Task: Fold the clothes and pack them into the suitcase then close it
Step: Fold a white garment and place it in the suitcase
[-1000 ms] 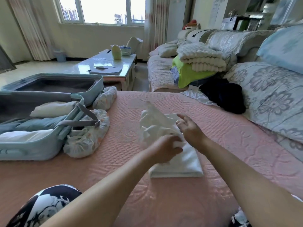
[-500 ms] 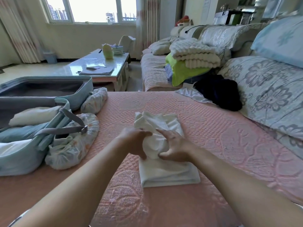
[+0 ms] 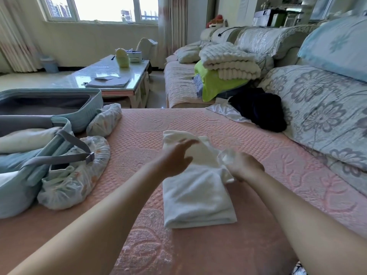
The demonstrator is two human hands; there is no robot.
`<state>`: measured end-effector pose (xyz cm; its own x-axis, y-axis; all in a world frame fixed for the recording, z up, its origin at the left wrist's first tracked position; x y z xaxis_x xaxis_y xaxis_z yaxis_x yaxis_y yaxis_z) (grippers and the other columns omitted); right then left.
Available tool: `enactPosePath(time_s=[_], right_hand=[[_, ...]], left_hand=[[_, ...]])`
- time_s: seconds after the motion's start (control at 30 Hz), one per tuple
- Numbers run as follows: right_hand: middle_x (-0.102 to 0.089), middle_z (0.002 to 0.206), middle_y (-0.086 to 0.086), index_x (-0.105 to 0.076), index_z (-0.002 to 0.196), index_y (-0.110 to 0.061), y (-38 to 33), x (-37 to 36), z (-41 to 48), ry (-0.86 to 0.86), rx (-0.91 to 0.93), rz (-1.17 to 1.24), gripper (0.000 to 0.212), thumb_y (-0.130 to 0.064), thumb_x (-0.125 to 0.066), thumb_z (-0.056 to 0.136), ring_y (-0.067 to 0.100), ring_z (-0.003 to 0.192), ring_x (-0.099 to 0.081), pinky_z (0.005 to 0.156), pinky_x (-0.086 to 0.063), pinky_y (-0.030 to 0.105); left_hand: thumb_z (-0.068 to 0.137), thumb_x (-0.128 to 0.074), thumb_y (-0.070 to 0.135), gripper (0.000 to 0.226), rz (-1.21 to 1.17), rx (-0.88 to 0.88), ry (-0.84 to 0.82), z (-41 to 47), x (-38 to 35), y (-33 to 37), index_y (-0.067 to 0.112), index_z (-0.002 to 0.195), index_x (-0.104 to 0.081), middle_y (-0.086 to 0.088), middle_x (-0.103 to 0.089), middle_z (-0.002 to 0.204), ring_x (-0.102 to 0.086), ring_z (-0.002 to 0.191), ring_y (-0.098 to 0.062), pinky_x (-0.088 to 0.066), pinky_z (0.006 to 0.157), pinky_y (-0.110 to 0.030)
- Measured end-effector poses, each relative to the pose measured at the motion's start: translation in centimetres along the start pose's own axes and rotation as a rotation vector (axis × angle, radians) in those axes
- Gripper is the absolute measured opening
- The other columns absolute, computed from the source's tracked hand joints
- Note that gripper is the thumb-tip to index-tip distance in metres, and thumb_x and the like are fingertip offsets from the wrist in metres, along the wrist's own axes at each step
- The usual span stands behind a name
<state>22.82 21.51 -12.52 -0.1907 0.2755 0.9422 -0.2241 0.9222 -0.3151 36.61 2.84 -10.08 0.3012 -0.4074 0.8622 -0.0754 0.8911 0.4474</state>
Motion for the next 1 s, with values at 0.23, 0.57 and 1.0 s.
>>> enactPosePath(time_s=[0.23, 0.57, 1.0], right_hand=[[-0.038, 0.141, 0.000, -0.046, 0.134, -0.035, -1.0, 0.8, -4.2, -0.059, 0.524, -0.121, 0.056, -0.036, -0.050, 0.078, 0.027, 0.138, -0.032, 0.112, -0.033, 0.042], [-0.006, 0.167, -0.005, -0.037, 0.147, -0.048, 1.2, -0.1, -8.3, -0.319, 0.842, -0.376, 0.072, -0.030, -0.067, 0.083, 0.017, 0.153, -0.003, 0.123, -0.007, 0.043], [-0.073, 0.106, -0.011, -0.078, 0.102, -0.030, -0.9, 3.1, -7.4, -0.629, 0.624, 0.007, 0.034, -0.032, -0.056, 0.075, 0.010, 0.101, -0.064, 0.090, -0.053, 0.027]], left_hand=[[0.080, -0.061, 0.070, 0.098, 0.308, 0.092, -0.582, -4.5, -2.7, 0.7, 0.034, 0.157, -0.011, 0.001, -0.002, 0.166, 0.001, 0.152, -0.022, -0.005, 0.121, -0.047], [0.075, -0.071, 0.035, 0.039, 0.265, -0.158, -0.341, -7.3, -2.1, 2.5, 0.028, 0.112, -0.060, 0.006, -0.052, 0.113, -0.048, 0.109, -0.017, -0.044, 0.087, -0.032], [0.099, -0.056, 0.030, 0.024, -0.081, 0.125, -0.396, -3.9, -0.9, 2.0, 0.013, 0.094, -0.073, -0.002, -0.071, 0.091, -0.066, 0.081, -0.021, -0.053, 0.074, -0.028]])
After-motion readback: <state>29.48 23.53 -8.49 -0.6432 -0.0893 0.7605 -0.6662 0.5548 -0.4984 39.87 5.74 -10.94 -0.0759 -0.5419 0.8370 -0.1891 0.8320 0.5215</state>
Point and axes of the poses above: each hand's wrist, its own z-axis towards the middle knuckle, its own x-axis out of the back of the hand, y = z × x, the point moved 1 cm from there along z, towards the middle knuckle
